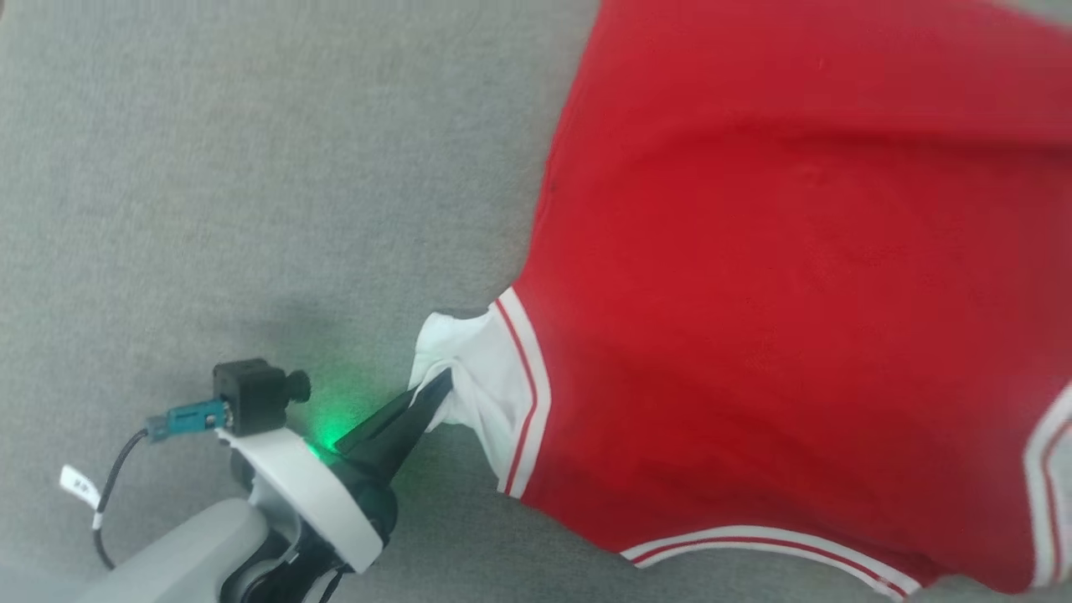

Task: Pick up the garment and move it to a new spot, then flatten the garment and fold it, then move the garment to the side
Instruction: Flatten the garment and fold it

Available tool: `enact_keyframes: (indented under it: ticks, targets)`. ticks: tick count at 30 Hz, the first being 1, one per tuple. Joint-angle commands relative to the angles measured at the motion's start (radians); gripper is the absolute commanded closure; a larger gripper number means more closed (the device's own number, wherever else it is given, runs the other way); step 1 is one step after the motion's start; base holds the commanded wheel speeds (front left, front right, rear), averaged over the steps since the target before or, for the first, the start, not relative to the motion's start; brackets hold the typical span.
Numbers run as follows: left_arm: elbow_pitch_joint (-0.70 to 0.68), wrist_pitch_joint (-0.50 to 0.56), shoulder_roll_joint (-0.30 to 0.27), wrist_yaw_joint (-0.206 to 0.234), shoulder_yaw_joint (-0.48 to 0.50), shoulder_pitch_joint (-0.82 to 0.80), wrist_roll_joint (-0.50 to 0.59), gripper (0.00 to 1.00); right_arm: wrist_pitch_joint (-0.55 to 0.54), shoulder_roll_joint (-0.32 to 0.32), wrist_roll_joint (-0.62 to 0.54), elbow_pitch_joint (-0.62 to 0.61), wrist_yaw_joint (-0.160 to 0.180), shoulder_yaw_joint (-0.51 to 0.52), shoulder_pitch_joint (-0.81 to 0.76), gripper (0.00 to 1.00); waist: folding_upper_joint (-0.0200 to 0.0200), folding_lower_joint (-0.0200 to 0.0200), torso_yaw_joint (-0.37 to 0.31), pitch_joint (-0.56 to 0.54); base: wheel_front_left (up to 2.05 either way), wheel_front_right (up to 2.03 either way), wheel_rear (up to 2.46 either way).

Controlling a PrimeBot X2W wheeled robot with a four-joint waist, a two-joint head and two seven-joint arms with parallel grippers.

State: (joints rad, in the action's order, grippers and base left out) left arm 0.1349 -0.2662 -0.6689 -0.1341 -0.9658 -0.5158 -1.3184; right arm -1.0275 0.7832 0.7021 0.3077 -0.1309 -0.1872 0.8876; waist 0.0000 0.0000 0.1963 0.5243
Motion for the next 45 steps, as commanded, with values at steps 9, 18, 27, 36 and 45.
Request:
enact_keyframes:
  ticks: [9,18,27,36,45]
  targets:
    - [0.007,0.003,-0.021,0.005,0.08,0.093,0.032,1.0,-0.064,0.069,0.183,-0.34,0.0,0.108,-0.487,1.0,0.0,0.0,-0.089,-0.119,0.0,0.0,0.0]
    - [0.01,0.003,-0.02,0.005,0.132,0.138,0.054,1.0,-0.107,-0.059,0.176,-0.58,0.0,0.155,-0.928,1.0,0.0,0.0,-0.116,-0.148,0.0,0.0,0.0]
    - [0.017,0.003,-0.019,0.005,0.112,0.127,0.049,1.0,-0.048,-0.165,0.101,-0.622,0.0,0.095,-0.988,0.79,0.0,0.0,-0.127,-0.166,0.0,0.0,0.0]
    - [0.009,0.003,-0.012,0.005,0.114,0.142,0.046,1.0,-0.062,-0.125,0.241,-0.789,0.0,0.301,-0.986,0.0,0.0,0.0,-0.116,-0.176,0.0,0.0,0.0]
    - [-0.003,0.002,0.025,0.005,0.112,0.088,0.06,1.0,-0.035,-0.091,0.207,-0.739,0.0,0.373,-0.629,0.0,0.0,0.0,-0.081,-0.107,0.0,0.0,0.0]
